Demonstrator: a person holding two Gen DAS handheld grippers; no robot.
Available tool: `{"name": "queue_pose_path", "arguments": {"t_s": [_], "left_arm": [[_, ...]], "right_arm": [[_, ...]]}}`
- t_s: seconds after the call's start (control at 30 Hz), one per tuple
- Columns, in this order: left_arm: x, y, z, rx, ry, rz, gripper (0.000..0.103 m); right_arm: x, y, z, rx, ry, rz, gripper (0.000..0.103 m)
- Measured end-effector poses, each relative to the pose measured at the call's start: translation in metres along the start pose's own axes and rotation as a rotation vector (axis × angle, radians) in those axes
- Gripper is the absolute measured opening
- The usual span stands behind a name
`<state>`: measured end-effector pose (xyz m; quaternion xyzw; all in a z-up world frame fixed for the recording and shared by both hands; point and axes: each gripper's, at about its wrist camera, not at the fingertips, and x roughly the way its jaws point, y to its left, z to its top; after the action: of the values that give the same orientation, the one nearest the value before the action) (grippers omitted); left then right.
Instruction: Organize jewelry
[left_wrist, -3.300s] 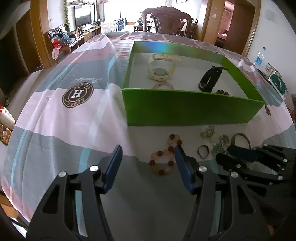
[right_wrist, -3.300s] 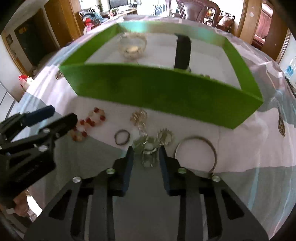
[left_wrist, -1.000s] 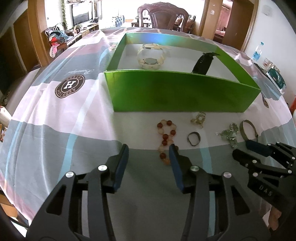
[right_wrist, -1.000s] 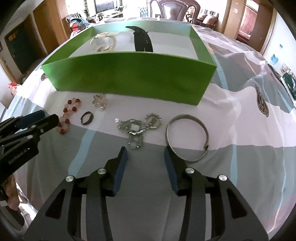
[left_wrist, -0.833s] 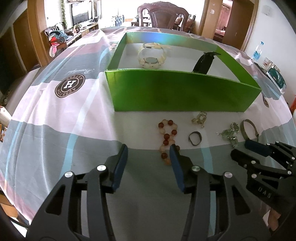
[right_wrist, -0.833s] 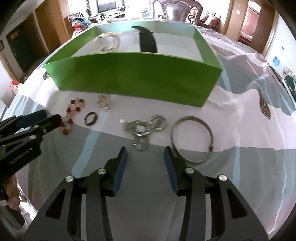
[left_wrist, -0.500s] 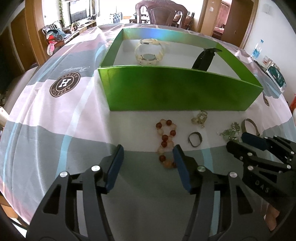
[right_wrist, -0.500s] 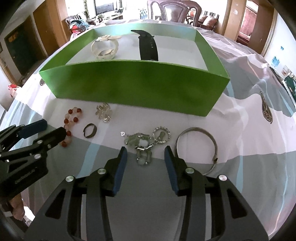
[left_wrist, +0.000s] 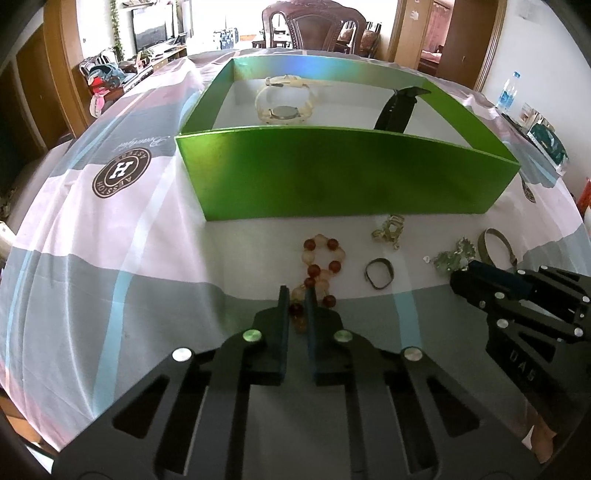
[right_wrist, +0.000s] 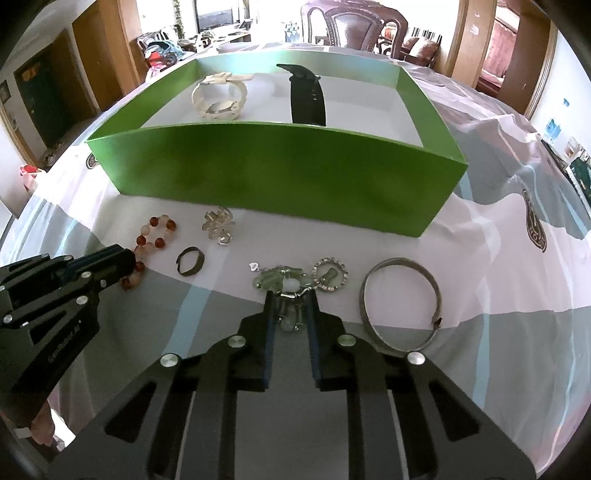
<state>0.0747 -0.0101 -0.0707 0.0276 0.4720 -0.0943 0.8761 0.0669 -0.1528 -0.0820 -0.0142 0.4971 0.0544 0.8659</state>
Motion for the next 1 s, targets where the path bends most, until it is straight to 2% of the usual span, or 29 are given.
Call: {"name": "queue_pose_path", "arguments": {"t_s": [0.2,0.53,0.63,0.7,0.77,0.93,0.97,1.0], "left_arm": [[-0.009,-0.002,0.001,0.008,-0.028,-0.001,0.008],[-0.006,-0.002,0.001,0.005,-0.011,0.006,0.009],[-0.004,-0.002,0.001,0.007,-0.008,0.005,0.013],[-0.003,-0.002,0.001,0.005,-0.004,0.012,0.024],[-0.002,-0.002,0.001,0.006,-0.006,0.011,0.027],[0.002,-0.002,0.001,0.012,0.005,0.007,0.027],[0.003,-0.003,0.001,0.011,0.004,0.004,0.026],[0.003,-0.003,0.001,0.011,0.004,-0.001,0.018]], "right_arm": [[-0.004,-0.003,-0.001,0.006,0.001,0.001,0.016],[-0.001,-0.008,-0.002,0.017,0.013,-0.002,0.016],[-0.001,-0.008,-0.001,0.013,0.017,-0.008,0.017],[-0.001,-0.008,-0.001,0.018,0.021,-0.011,0.02],[0.0,-0.008,-0.001,0.019,0.022,-0.014,0.03],[0.001,-0.009,0.0,0.018,0.018,-0.021,0.032],[0.001,-0.009,0.0,0.017,0.017,-0.022,0.032],[0.001,-0.009,0.0,0.016,0.016,-0.022,0.031]]}}
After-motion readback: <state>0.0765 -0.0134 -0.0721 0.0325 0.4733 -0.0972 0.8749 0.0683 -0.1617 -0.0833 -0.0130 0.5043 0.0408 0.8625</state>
